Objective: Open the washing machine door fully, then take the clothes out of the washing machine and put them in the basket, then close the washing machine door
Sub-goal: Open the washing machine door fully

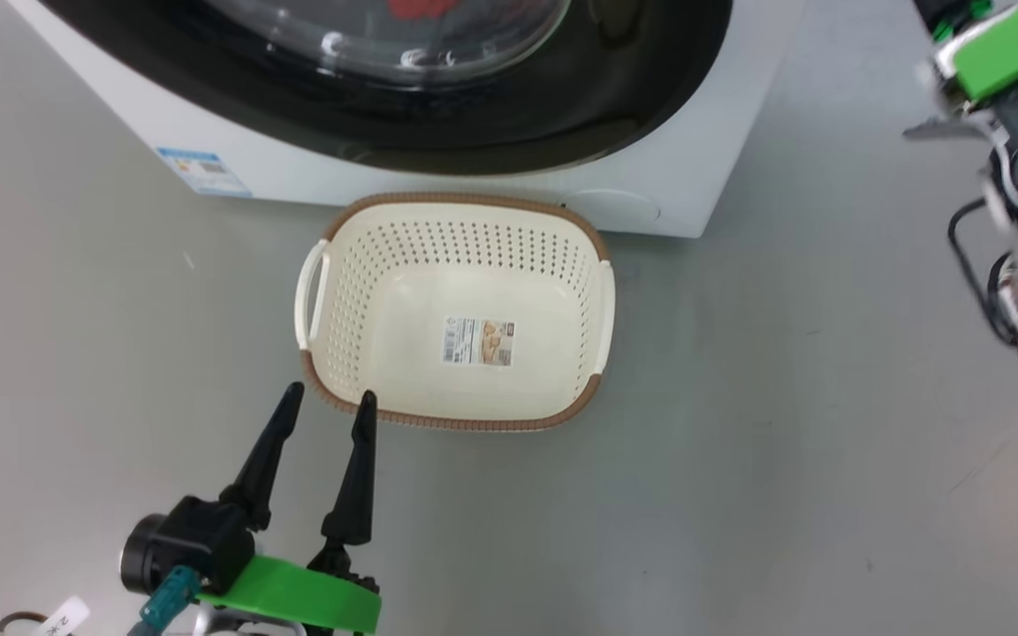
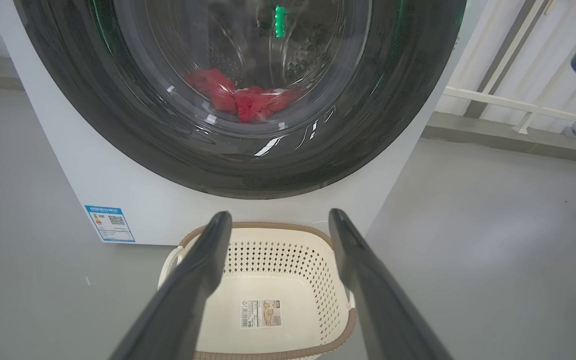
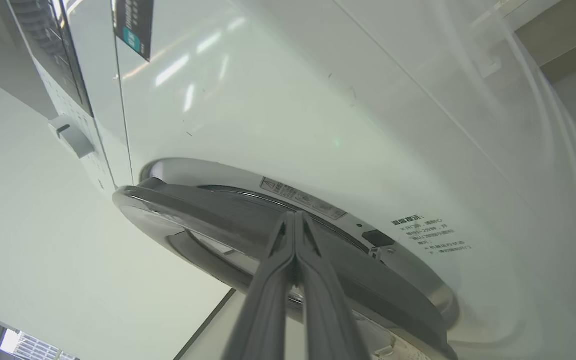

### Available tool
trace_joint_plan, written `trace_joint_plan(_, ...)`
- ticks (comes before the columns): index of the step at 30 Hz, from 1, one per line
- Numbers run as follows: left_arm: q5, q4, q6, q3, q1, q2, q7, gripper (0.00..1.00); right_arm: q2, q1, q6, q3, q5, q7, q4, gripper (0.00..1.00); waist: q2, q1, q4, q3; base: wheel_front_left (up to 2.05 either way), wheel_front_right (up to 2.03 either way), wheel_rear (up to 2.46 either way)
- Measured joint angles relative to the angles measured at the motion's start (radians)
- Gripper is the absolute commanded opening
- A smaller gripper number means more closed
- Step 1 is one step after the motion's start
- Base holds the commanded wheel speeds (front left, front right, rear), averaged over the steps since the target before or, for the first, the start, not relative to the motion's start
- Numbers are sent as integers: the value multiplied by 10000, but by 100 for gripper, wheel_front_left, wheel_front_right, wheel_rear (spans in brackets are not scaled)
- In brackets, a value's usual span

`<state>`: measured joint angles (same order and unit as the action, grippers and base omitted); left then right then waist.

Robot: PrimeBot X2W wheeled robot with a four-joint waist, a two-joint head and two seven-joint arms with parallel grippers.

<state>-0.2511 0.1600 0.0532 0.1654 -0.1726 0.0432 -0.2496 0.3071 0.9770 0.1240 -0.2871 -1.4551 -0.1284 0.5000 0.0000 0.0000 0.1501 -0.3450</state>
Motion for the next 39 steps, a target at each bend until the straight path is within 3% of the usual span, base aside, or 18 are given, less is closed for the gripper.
trace_joint_plan(8, -150, 0, 0, 190, -232, -15, 0, 100, 42, 1320, 0, -255, -706, -1605, 1197, 0, 0, 0, 329, -513, 0, 0, 0)
trace_joint_plan(39, -313, -35, 17, 698, -640, -38, 0, 100, 98, 3807, -2, -491, -1691, -5041, 4092, 0, 0, 0, 985, -1215, 0, 0, 0)
